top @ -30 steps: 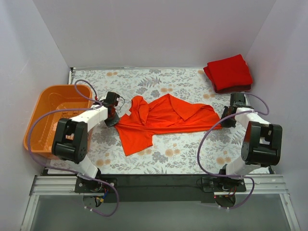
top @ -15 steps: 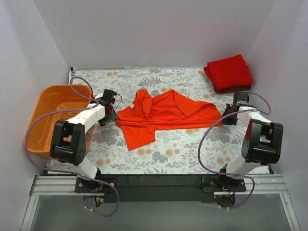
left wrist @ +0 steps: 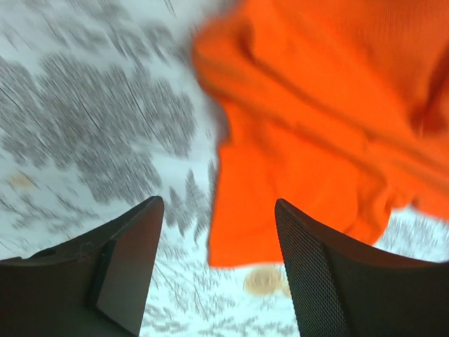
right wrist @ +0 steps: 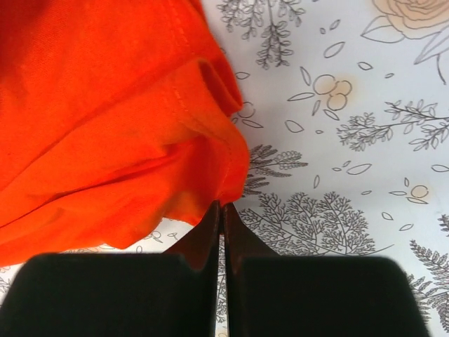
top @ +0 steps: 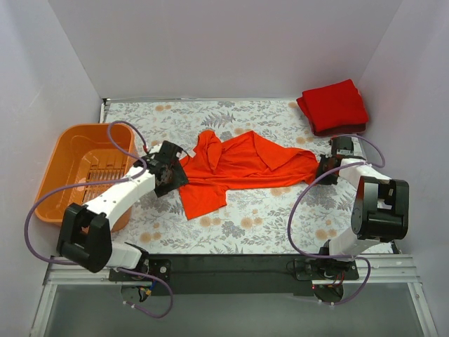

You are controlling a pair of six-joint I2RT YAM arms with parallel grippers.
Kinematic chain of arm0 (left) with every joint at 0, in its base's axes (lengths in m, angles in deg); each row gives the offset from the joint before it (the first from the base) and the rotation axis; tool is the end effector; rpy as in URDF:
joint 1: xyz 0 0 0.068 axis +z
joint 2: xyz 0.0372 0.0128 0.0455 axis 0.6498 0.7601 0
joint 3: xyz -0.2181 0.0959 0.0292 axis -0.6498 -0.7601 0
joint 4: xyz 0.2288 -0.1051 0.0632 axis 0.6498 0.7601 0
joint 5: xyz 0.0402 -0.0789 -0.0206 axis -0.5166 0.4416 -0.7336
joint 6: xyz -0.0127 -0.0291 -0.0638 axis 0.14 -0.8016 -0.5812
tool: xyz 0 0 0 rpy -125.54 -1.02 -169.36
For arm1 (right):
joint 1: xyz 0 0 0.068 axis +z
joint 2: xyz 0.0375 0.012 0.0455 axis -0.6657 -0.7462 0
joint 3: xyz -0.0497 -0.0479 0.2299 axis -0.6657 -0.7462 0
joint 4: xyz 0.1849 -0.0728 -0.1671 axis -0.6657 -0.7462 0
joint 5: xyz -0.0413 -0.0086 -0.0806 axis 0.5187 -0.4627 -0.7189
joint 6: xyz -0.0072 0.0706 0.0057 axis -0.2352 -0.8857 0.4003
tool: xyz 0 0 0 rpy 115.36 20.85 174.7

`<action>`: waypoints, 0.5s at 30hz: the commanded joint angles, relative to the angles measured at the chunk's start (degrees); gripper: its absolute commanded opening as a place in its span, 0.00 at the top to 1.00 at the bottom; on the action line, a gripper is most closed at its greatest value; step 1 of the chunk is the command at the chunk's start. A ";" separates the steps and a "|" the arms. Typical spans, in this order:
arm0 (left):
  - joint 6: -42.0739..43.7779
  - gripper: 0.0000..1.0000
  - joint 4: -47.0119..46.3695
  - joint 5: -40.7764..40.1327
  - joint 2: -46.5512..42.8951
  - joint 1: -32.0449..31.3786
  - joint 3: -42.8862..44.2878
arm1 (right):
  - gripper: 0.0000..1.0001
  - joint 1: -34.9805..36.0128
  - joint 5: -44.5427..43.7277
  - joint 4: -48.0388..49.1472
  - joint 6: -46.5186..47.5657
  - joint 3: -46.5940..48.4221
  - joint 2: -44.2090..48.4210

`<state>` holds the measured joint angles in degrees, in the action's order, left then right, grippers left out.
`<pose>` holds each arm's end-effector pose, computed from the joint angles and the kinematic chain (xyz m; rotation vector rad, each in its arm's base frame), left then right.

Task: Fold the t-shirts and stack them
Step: Flatten the tshirt out

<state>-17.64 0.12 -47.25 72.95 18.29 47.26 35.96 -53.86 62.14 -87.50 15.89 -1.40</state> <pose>0.2599 -0.0887 0.1707 -1.4275 2.2821 -0.1748 0.3089 -0.0303 0.1143 0.4187 2.5738 0.0670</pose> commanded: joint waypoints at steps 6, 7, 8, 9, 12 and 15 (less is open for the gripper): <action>-9.57 0.43 2.29 3.11 0.60 -9.31 -6.35 | 0.99 2.00 -0.44 2.09 1.28 -0.87 1.95; -9.83 0.44 1.94 3.11 1.05 -9.66 -6.27 | 0.99 2.00 -0.45 2.09 1.28 -1.05 2.04; -9.83 0.45 1.76 3.11 1.49 -10.01 -6.18 | 0.99 2.00 -0.45 2.09 1.37 -1.22 2.04; -9.92 0.48 1.32 3.11 1.93 -10.10 -6.09 | 0.99 2.00 -0.45 2.18 1.37 -1.22 2.21; -10.10 0.54 1.14 3.02 3.51 -10.46 -6.00 | 0.99 2.00 -0.44 2.44 1.28 -1.66 2.39; -10.27 0.56 0.79 3.02 4.74 -10.89 -6.27 | 0.99 2.00 -0.45 2.53 1.46 -1.75 2.48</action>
<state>-26.51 1.74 -44.00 77.30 7.95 40.99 37.75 -54.01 63.15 -86.50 14.69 -0.68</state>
